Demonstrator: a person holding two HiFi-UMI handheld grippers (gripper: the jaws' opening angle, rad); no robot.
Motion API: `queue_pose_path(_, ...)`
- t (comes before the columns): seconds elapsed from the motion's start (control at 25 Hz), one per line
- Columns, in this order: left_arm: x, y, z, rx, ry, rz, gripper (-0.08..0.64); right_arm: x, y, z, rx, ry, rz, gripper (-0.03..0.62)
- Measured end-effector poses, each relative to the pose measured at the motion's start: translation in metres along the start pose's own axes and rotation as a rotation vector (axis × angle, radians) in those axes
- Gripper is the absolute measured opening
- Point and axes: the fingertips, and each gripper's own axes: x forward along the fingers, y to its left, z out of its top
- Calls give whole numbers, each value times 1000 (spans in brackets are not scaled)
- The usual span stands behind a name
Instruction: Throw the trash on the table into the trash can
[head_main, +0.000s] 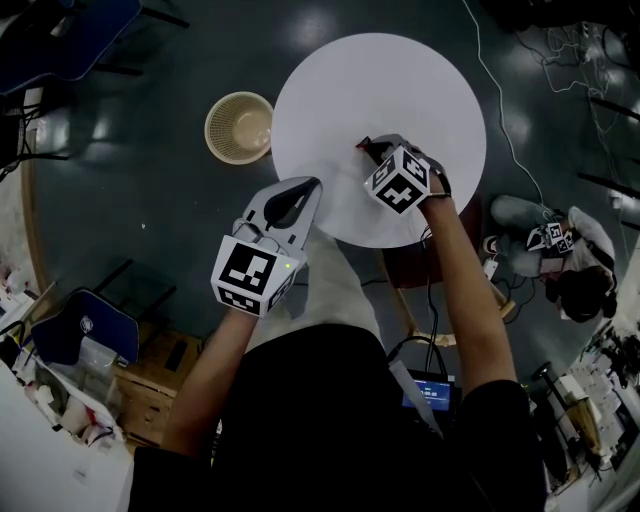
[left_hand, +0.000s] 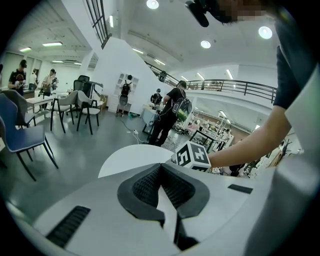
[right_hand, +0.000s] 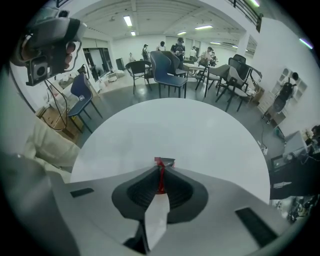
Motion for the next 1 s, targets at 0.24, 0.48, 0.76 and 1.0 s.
queue_pose_path(0.24, 0, 3, 2, 1, -3, 2, 14, 0, -2, 1, 10, -4, -8, 37)
queue_pose_path(0.48, -1, 5, 5, -1, -5, 7, 14, -5, -4, 7, 13, -12, -12, 31)
queue_pose_path(0.76, -3, 7, 9, 8, -8, 11, 14, -12, -7, 14, 33, -38, -30, 28)
queue_pose_path(1.0, -5, 7, 15, 38, -11, 16, 14, -22, -9, 20, 73, -74, -51, 28)
